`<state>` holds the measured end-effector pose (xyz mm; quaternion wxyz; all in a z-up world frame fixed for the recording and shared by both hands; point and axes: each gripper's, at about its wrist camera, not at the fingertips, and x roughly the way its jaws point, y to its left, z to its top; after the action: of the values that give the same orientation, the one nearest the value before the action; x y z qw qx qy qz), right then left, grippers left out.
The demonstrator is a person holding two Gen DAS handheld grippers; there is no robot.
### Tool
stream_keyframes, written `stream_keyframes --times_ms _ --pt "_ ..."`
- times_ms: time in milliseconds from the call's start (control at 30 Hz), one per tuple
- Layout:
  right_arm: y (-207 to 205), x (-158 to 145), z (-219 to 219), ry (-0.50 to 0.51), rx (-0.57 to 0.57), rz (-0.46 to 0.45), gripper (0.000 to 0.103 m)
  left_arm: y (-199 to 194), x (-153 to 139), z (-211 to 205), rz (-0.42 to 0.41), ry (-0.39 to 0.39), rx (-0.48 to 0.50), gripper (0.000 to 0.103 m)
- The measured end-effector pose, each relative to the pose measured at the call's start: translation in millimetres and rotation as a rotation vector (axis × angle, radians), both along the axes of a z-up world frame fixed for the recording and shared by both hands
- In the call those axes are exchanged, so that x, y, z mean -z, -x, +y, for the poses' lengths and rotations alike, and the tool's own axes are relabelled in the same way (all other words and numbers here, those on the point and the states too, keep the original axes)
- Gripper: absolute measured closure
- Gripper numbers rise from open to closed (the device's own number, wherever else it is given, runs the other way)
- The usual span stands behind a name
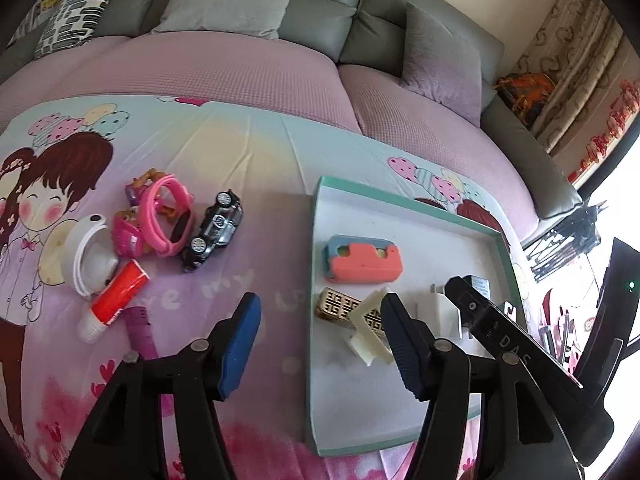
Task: Organize rigid objects
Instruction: 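Release the hair clip with the left gripper while the right gripper releases the white charger, then move both grippers back toward the pile of items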
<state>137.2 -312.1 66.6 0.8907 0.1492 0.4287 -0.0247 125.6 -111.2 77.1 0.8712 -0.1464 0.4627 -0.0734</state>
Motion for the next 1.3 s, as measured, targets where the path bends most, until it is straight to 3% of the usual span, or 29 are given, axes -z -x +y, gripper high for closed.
stream_keyframes --times_ms 300,367,400,633,733,767,867,1300 --pt "-0.1 2.1 5.8 0.017 -0.021 0.002 0.043 -0.8 1.2 25.1 -0.014 -0.071 -0.123 0.028" --pt "-0.8 2.5 7.7 0.019 -0.029 0.001 0.036 -0.8 1.8 28.9 -0.019 -0.088 -0.148 0.014" --pt "-1.1 2.8 8.9 0.02 -0.035 0.0 0.032 -0.4 1.5 30.8 -0.023 -0.098 -0.16 0.011" --pt "-3.0 5.6 19.9 0.046 -0.075 0.005 0.023 2.1 2.0 46.2 -0.039 -0.141 -0.238 0.009" --pt "-3.4 7.1 24.8 0.059 -0.085 0.002 0.002 3.6 2.0 54.7 -0.055 -0.161 -0.288 0.007" --pt "-3.0 6.8 26.3 0.062 -0.088 -0.004 0.0 4.8 1.3 57.9 -0.065 -0.172 -0.311 0.006" --pt "-2.9 5.3 29.5 0.068 -0.094 -0.013 0.0 6.3 0.1 67.9 -0.078 -0.201 -0.354 0.0" --pt "-4.4 3.7 51.5 0.072 -0.149 -0.036 0.0 18.1 -4.3 113.8 -0.097 -0.219 -0.477 0.0"
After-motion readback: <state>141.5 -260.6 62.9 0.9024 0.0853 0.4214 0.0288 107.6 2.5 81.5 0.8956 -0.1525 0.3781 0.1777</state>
